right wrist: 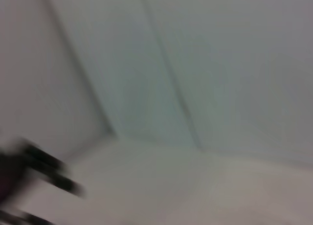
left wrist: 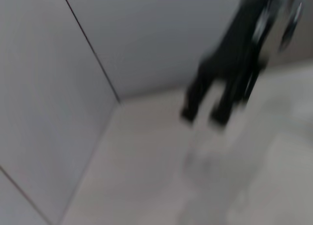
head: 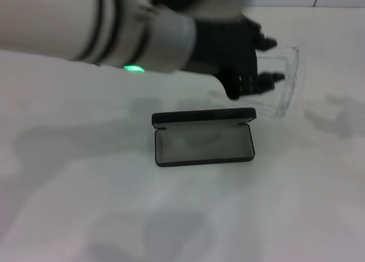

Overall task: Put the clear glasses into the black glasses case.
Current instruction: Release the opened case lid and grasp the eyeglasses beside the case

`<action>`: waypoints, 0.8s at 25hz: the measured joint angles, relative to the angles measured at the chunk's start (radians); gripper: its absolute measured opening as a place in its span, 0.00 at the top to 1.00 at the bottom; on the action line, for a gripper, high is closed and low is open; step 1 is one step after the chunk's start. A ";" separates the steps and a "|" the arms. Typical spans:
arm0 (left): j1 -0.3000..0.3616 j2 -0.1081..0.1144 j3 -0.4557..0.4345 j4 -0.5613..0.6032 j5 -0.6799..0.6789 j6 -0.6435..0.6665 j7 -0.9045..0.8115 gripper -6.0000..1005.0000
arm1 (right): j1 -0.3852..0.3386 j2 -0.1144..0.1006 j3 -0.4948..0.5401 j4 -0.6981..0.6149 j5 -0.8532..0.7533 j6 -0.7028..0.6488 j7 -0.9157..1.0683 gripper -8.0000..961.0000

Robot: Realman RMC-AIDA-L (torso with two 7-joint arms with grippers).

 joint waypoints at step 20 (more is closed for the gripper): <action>0.101 0.001 -0.196 -0.181 -0.379 -0.041 0.233 0.55 | 0.496 -0.074 -0.170 0.209 -0.714 0.048 0.528 0.24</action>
